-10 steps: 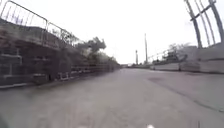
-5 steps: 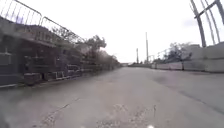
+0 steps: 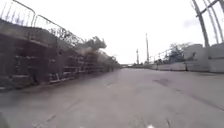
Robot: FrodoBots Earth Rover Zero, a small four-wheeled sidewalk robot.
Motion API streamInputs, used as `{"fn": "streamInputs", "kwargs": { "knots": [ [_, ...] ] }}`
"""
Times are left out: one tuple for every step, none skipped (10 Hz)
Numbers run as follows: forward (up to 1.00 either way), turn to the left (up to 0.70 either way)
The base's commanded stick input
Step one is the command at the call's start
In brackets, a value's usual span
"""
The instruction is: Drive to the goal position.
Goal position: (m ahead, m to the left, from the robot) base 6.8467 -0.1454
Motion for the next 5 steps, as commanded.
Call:
{"fn": "streamInputs", "kwargs": {
  "knots": [
    [0.70, 0.00],
    [0.70, 0.00],
    [0.70, 0.00],
    [0.70, 0.00],
    [0.70, 0.00]
  ]
}}
